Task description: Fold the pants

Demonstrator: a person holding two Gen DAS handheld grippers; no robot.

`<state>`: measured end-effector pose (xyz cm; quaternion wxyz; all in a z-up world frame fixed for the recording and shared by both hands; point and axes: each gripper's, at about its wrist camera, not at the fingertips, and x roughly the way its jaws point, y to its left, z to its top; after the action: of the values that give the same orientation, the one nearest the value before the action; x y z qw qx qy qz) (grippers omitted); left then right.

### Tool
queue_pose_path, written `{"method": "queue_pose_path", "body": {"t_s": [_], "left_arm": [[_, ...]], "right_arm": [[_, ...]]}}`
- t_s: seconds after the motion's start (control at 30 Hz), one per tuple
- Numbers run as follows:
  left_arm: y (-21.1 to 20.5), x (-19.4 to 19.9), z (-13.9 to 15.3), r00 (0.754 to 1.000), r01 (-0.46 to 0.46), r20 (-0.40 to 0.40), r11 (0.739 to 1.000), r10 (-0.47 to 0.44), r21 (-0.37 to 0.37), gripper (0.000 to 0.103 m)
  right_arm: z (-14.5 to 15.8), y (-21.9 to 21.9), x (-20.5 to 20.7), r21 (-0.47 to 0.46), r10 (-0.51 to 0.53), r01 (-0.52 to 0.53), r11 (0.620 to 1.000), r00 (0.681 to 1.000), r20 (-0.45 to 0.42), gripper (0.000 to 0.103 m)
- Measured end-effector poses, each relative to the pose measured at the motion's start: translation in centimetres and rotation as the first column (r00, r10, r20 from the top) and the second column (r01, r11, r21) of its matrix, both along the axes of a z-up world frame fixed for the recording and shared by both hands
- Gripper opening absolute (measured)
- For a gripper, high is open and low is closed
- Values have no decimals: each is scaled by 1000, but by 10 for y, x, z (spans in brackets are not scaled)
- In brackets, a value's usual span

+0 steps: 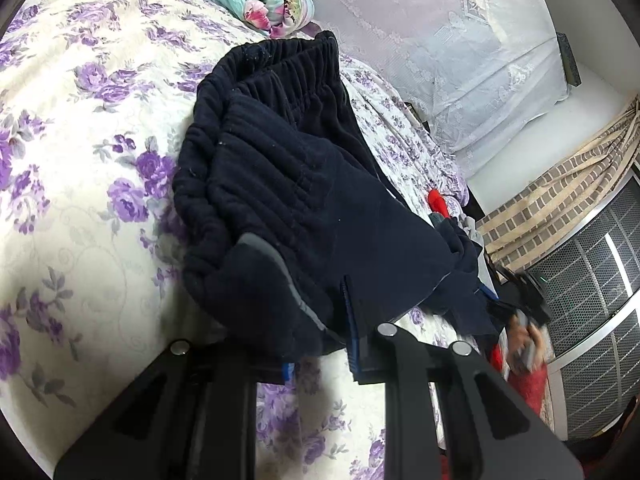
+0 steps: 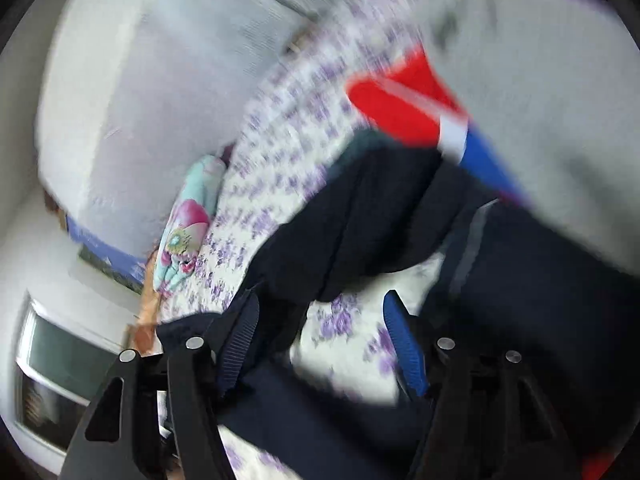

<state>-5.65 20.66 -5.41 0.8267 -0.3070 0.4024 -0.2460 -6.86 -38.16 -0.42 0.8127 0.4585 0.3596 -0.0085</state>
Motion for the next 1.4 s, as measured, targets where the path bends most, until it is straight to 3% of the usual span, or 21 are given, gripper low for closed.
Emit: {"method": "queue_pose_path", "body": {"t_s": [0.1, 0.17, 0.23, 0.3, 0.43, 0.53, 0.6, 0.67, 0.7, 0.73, 0.77, 0.8, 0.9, 1.03, 1.2, 1.3, 1.4], "left_arm": [[0, 1, 0, 1000, 4, -5, 1000, -4, -4, 20], [1, 1, 0, 1000, 5, -5, 1000, -5, -7, 20], [0, 1, 0, 1000, 6, -2, 1000, -6, -7, 20], [1, 1, 0, 1000, 6, -4, 1000, -6, -13, 20], [5, 3, 0, 1000, 17, -10, 999, -18, -45, 20], [7, 3, 0, 1000, 31, -2, 998, -31, -51, 19], [7, 1, 1, 999, 37, 5, 999, -37, -34, 18], [7, -2, 2, 999, 43, 10, 999, -43, -22, 18], [6, -1, 2, 999, 47, 8, 999, -47, -22, 18], [6, -1, 2, 999, 45, 5, 999, -45, -17, 17], [6, 1, 2, 999, 42, -1, 999, -42, -6, 17], [5, 1, 3, 999, 41, -3, 999, -41, -1, 17], [4, 0, 3, 999, 33, -10, 999, -33, 11, 17], [10, -6, 8, 1000, 9, -17, 1000, -9, 30, 18], [23, -13, 43, 998, -43, 49, 985, 36, 165, 22], [35, -12, 66, 996, -60, 80, 975, 44, 214, 22], [45, -6, 79, 995, -75, 88, 970, 56, 231, 22]], "right_arm": [[-16, -3, 33, 73, 24, -24, 997, 1000, 0, 70], [-13, -1, 41, 26, 21, -22, 999, 999, 38, 66], [6, -1, 36, -119, 2, 7, 993, 997, 77, 7], [30, 2, 14, -178, -16, 46, 983, 986, 164, 7], [91, 26, -63, -298, 49, 53, 953, 945, 325, 7], [118, 26, -150, -343, 22, 114, 932, 929, 368, 7], [117, 17, -203, -363, -36, 159, 918, 945, 325, 6], [98, 4, -241, -360, -90, 158, 919, 976, 198, 7], [89, -2, -254, -365, -130, 169, 916, 983, 129, 17], [80, -11, -266, -416, -266, 258, 872, 963, 40, 51], [78, -16, -277, -467, -387, 358, 809, 921, 36, 66], [80, -19, -283, -482, -434, 417, 770, 897, 83, 74], [84, -22, -270, -420, -413, 438, 795, 898, 154, 74], [84, -7, -210, -413, -233, 278, 867, 960, 157, 72], [74, -22, -144, -466, -186, 184, 866, 982, 41, 71], [75, -25, -128, -483, -131, 126, 866, 991, 24, 68], [78, -15, -110, -551, -61, 59, 832, 998, 14, 68]]}}
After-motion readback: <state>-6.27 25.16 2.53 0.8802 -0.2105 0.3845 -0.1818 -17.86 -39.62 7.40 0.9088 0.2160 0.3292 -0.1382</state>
